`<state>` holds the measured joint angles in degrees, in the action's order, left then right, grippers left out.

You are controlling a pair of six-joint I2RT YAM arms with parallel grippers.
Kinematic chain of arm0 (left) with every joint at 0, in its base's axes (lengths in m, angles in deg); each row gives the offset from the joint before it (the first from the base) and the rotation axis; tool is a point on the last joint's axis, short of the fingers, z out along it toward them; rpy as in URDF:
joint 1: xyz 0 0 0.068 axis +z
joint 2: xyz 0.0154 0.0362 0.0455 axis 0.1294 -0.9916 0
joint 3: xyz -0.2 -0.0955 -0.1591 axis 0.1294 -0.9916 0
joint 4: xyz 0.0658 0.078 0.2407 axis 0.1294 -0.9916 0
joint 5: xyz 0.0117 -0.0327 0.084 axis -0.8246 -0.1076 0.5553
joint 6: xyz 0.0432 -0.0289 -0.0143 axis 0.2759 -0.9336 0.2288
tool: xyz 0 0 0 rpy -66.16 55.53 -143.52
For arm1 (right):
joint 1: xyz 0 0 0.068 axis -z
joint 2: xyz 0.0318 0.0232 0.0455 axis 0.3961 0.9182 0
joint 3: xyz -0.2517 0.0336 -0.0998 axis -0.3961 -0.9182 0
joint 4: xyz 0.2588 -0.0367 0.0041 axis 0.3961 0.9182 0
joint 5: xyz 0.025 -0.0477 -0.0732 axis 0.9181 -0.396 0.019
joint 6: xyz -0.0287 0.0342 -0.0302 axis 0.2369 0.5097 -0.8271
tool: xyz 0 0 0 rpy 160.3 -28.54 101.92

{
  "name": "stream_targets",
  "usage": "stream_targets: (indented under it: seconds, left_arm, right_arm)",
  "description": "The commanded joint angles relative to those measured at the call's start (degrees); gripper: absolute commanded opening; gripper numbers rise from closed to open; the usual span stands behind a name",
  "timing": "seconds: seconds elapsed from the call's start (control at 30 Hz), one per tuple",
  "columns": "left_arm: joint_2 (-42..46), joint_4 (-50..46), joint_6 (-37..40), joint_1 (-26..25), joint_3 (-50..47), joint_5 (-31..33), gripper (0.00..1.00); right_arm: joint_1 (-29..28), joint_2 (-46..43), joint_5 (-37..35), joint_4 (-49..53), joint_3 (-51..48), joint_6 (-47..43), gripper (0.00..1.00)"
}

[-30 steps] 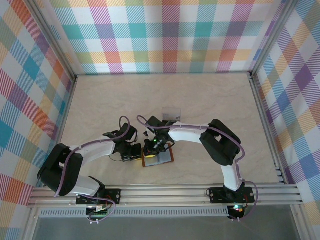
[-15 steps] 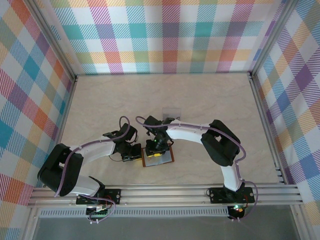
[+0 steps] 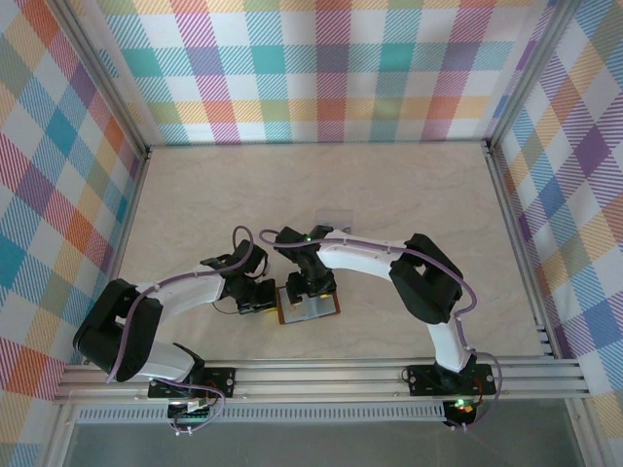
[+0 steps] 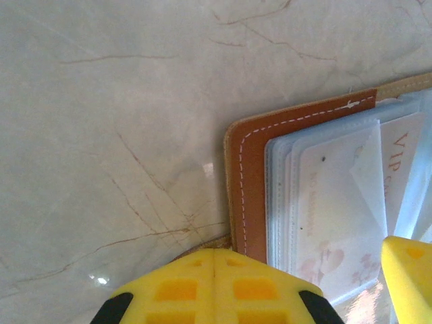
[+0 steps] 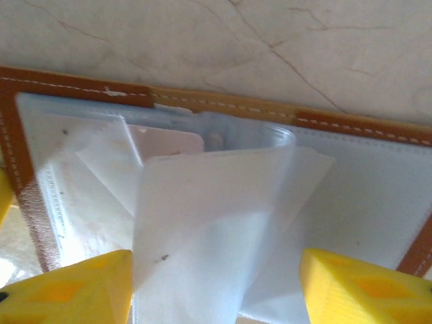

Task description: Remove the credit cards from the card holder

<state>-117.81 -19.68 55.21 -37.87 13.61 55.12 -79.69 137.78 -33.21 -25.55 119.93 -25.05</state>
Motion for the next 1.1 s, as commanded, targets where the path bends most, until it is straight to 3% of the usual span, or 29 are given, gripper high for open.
stream_targets:
  seconds: [0.0, 0.63, 0.83, 1.07]
  left_arm:
    - [-1.5, -1.5, 0.2, 0.4, -1.4, 1.2, 0.04]
    - [-0.3, -6.1, 1.5, 0.4, 2.3, 1.9, 0.04]
    - [0.8, -7.6, 1.5, 0.3, 4.3, 0.6, 0.05]
    - [2.1, -8.1, 0.2, -0.2, 6.2, -0.3, 0.05]
  right_arm:
    - [-0.3, 0.0, -3.5, 3.4, 0.5, -0.2, 0.67]
    - [3.0, -8.2, -8.1, 2.5, -6.5, 0.0, 0.58]
    - [5.7, -8.2, -3.8, -2.9, -10.7, -1.0, 0.56]
    - [7.1, -9.6, 5.5, -10.7, -16.2, -0.3, 0.42]
